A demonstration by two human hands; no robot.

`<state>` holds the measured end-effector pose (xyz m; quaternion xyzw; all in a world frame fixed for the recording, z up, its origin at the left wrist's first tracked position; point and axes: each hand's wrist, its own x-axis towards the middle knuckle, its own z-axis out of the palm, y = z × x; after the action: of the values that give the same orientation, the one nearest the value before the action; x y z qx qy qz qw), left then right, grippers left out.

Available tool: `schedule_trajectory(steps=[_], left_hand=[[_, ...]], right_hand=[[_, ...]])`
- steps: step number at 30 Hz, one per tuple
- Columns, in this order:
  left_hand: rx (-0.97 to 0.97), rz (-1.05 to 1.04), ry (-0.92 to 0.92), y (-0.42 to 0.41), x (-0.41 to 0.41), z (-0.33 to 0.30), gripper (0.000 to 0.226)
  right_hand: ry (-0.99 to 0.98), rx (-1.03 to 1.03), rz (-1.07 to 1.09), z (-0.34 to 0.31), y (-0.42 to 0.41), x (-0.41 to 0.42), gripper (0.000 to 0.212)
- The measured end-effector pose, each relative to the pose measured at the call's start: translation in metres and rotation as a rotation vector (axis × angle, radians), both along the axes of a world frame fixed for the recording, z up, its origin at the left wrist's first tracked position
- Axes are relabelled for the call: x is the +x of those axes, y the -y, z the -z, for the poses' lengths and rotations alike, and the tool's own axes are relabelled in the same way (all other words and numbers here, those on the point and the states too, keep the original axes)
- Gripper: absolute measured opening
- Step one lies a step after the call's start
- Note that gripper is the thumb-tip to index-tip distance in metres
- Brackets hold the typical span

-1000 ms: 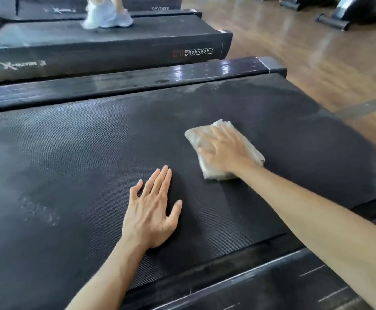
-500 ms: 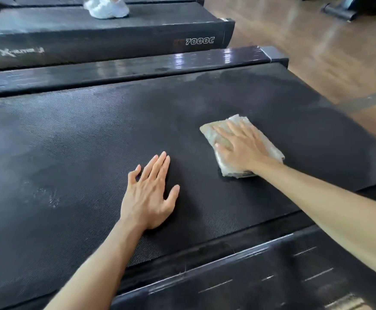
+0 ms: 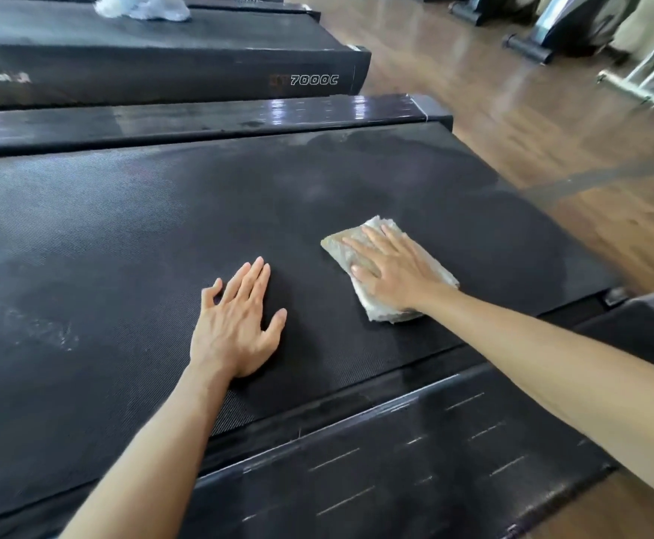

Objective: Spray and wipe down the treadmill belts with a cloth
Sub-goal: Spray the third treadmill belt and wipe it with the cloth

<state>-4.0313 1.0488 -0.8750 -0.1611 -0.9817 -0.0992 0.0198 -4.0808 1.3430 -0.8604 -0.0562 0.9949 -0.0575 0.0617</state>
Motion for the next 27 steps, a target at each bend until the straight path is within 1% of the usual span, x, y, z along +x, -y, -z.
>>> schedule_trajectory(steps=[3,5,8,11,12,15,20,23,27], left_hand=[[-0.03,0.0,0.01,0.001,-0.001,0.0,0.087],[-0.026,0.007,0.02,0.001,0.0,-0.002,0.087],[0.014,0.001,0.011,0.002,0.001,-0.004,0.088],[0.025,0.008,-0.001,0.002,0.001,-0.001,0.087],[0.032,0.003,-0.004,0.003,0.001,0.002,0.085],[0.089,-0.002,-0.018,0.003,-0.001,0.006,0.084],[0.217,0.018,-0.015,-0.007,-0.007,-0.004,0.086],[0.174,0.006,0.026,-0.023,-0.005,-0.003,0.087],[0.111,-0.087,0.042,-0.042,0.023,-0.015,0.09]], right_hand=[[0.029,-0.005,0.031,-0.005,0.013,0.012,0.06],[0.057,-0.042,0.005,-0.006,0.024,0.027,0.06],[0.003,-0.095,-0.04,-0.002,0.034,0.04,0.06],[-0.037,-0.034,-0.103,-0.003,0.026,0.032,0.066],[-0.044,-0.044,-0.124,-0.002,0.024,0.03,0.066],[-0.065,-0.127,-0.149,-0.001,0.019,0.023,0.063],[-0.076,-0.158,-0.152,0.002,0.019,0.023,0.063],[-0.053,-0.134,-0.164,0.003,0.02,0.025,0.065],[0.029,-0.094,-0.174,-0.007,0.021,0.023,0.064]])
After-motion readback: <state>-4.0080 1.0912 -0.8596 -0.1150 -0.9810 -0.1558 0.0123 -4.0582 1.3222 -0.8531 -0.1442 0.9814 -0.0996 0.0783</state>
